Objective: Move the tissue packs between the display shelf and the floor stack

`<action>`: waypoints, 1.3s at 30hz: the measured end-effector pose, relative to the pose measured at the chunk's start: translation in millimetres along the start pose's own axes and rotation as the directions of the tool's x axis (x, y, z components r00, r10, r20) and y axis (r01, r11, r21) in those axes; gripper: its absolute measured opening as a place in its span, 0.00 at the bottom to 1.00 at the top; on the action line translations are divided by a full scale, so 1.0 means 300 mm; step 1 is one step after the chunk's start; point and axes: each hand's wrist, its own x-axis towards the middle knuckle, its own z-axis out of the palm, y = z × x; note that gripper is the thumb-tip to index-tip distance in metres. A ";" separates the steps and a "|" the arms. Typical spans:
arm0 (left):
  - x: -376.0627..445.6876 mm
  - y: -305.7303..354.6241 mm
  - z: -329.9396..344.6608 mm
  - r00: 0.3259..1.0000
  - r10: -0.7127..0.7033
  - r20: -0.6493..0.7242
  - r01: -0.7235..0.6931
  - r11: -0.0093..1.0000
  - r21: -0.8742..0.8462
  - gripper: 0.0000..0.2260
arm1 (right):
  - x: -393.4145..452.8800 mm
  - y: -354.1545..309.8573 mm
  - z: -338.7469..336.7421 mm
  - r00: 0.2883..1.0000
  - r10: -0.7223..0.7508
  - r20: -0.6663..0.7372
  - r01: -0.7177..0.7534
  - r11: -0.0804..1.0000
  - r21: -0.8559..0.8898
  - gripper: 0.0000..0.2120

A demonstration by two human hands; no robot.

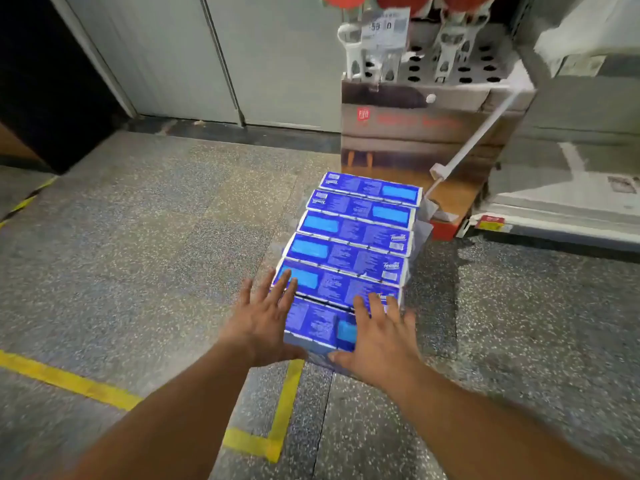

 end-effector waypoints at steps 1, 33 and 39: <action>0.033 -0.010 0.073 1.000 0.017 0.002 -0.017 1.000 0.019 0.60 | 0.032 -0.010 0.067 1.000 0.005 0.017 -0.005 1.000 -0.007 0.54; 0.274 -0.151 0.478 0.991 0.123 -0.045 -0.120 0.991 0.066 0.51 | 0.311 -0.024 0.496 0.993 -0.073 -0.089 0.059 0.986 -0.158 0.49; 0.131 -0.328 -0.021 0.993 0.050 -0.105 -0.049 0.999 0.015 0.51 | 0.270 -0.156 -0.029 0.982 -0.166 -0.092 0.151 0.977 -0.149 0.49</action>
